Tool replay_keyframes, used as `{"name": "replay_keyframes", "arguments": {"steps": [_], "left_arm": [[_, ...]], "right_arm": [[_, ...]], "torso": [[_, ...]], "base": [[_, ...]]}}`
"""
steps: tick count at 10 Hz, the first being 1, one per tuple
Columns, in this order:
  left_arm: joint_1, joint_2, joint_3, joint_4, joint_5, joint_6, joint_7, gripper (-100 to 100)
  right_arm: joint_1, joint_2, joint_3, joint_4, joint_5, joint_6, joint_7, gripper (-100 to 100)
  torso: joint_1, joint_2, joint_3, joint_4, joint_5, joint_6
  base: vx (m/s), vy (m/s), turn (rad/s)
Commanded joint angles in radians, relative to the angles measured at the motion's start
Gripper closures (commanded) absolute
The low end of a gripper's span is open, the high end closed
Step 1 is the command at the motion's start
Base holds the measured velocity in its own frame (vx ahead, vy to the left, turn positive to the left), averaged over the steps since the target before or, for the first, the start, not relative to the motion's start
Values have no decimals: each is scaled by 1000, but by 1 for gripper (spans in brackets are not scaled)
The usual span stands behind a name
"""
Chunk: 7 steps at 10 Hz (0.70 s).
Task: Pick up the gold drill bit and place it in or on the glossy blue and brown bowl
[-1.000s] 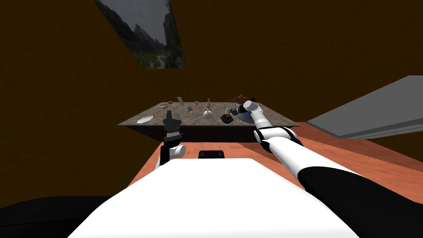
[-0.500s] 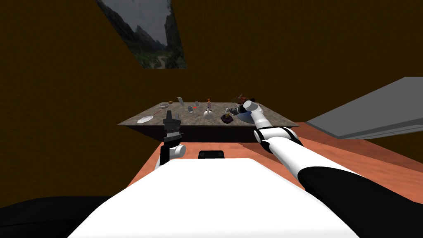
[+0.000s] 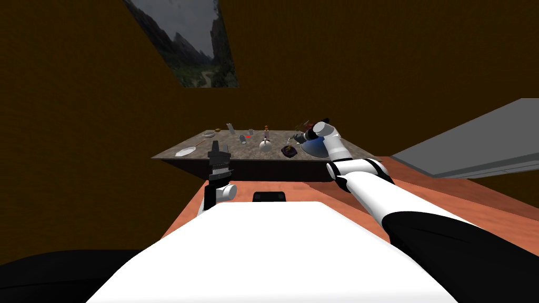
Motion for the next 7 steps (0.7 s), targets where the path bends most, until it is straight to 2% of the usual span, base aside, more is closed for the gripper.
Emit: {"name": "replay_keyframes", "arguments": {"steps": [1, 2, 7], "left_arm": [[0, 0, 0, 0, 0, 0, 0, 0], [0, 0, 0, 0, 0, 0, 0, 0], [0, 0, 0, 0, 0, 0, 0, 0]], "right_arm": [[0, 0, 0, 0, 0, 0, 0, -100], [-2, -1, 0, -2, -1, 4, -4, 0], [-1, -1, 0, -1, -1, 4, -4, 0]], "torso": [[0, 0, 0, 0, 0, 0], [0, 0, 0, 0, 0, 0], [1, 0, 0, 0, 0, 0]], "base": [[1, -7, 4], [0, 0, 0], [0, 0, 0]]}}
